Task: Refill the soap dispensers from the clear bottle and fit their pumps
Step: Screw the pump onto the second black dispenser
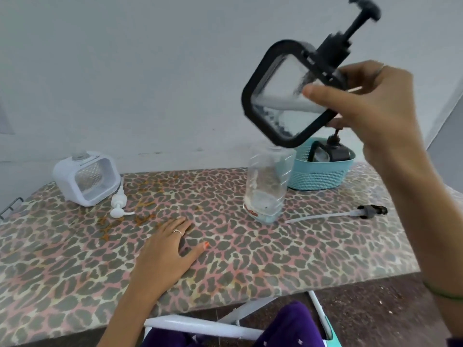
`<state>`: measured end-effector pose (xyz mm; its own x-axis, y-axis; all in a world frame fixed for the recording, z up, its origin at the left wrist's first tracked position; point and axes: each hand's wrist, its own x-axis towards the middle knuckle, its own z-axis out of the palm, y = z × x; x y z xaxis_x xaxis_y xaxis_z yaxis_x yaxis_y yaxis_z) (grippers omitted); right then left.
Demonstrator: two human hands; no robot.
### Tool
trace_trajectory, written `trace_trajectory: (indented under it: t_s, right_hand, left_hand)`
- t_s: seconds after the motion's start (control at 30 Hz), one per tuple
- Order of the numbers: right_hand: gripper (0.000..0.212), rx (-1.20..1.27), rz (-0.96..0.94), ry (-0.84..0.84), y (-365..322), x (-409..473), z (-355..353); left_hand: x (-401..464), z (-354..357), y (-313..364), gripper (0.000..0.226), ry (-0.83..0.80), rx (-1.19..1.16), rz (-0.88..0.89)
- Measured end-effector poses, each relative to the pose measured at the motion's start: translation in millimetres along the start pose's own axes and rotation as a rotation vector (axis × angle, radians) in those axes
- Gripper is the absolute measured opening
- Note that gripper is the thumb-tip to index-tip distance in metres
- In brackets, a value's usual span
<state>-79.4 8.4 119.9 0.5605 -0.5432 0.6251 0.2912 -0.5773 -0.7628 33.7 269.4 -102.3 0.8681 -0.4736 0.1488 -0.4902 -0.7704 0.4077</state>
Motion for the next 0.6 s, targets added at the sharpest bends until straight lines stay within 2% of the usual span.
trace_trajectory:
  t_s: [0.13,0.23,0.33,0.43,0.6]
  right_hand:
    - [0.038,-0.126,0.012,0.162,21.3,24.8,-14.6]
    - [0.045,-0.262,0.066,0.219,53.4,41.6,-17.3]
    - [0.053,-0.418,0.113,0.222,90.8,53.5,-12.7]
    - [0.05,-0.523,0.144,0.192,122.1,60.6,-2.4]
    - [0.042,-0.653,0.198,0.147,157.3,67.7,18.7]
  left_hand:
    - [0.1,-1.5,0.2,0.075,0.012,-0.002,0.01]
    - [0.1,-2.0,1.6,0.074,0.01,0.0,0.012]
    - [0.2,-3.2,2.3,0.074,0.006,-0.005,0.002]
    - [0.1,-4.4,3.6,0.074,-0.01,0.0,-0.004]
    - [-1.2,-7.3,4.5,0.091,-0.015,-0.012,-0.012]
